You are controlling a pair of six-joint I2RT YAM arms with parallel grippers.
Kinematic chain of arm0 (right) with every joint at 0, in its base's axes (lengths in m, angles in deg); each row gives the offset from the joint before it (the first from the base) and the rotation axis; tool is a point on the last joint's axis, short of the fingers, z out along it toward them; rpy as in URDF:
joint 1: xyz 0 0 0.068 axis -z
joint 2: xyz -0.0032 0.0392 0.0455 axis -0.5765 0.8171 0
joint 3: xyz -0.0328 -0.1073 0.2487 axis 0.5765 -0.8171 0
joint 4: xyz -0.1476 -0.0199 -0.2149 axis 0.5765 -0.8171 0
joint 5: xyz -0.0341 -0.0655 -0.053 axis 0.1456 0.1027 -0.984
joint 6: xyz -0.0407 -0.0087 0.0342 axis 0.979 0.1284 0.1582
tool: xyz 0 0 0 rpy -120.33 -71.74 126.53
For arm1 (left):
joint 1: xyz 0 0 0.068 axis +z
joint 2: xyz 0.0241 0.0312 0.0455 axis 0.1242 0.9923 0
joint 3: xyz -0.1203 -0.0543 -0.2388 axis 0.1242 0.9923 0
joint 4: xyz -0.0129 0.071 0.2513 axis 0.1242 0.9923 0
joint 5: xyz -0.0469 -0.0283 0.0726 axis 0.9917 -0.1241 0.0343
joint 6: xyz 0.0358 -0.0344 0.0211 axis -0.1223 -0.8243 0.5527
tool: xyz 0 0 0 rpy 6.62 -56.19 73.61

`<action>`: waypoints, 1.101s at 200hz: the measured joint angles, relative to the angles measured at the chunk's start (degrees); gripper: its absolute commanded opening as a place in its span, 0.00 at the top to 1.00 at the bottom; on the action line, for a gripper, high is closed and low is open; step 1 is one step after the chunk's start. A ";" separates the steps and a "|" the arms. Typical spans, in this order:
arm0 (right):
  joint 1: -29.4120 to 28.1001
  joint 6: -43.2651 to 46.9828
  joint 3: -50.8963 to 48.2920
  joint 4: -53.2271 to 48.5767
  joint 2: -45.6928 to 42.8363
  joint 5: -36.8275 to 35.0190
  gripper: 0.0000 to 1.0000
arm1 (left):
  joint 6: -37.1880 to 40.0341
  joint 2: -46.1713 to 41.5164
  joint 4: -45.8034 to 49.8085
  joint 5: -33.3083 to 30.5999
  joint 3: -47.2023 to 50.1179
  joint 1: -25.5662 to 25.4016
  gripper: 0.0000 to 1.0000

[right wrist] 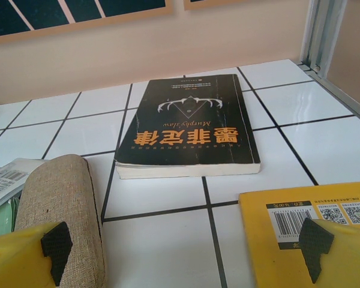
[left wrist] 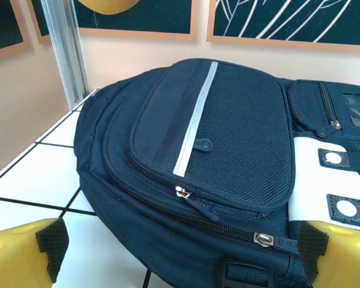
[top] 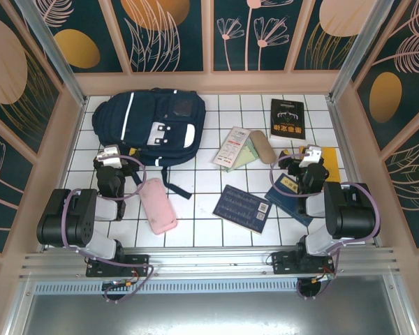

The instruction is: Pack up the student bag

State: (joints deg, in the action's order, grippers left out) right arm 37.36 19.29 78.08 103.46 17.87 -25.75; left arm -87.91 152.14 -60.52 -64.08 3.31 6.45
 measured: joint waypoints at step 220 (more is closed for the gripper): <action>-28.83 -17.31 41.57 -62.95 -30.51 -7.34 0.01 | -25.62 -3.89 72.57 -23.39 -50.58 -6.16 0.01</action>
State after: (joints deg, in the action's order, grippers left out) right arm 8.53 1.97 119.65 40.51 -12.64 -33.09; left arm -113.53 148.25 12.04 -87.47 -47.26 0.28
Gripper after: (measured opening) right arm 0.988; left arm 0.988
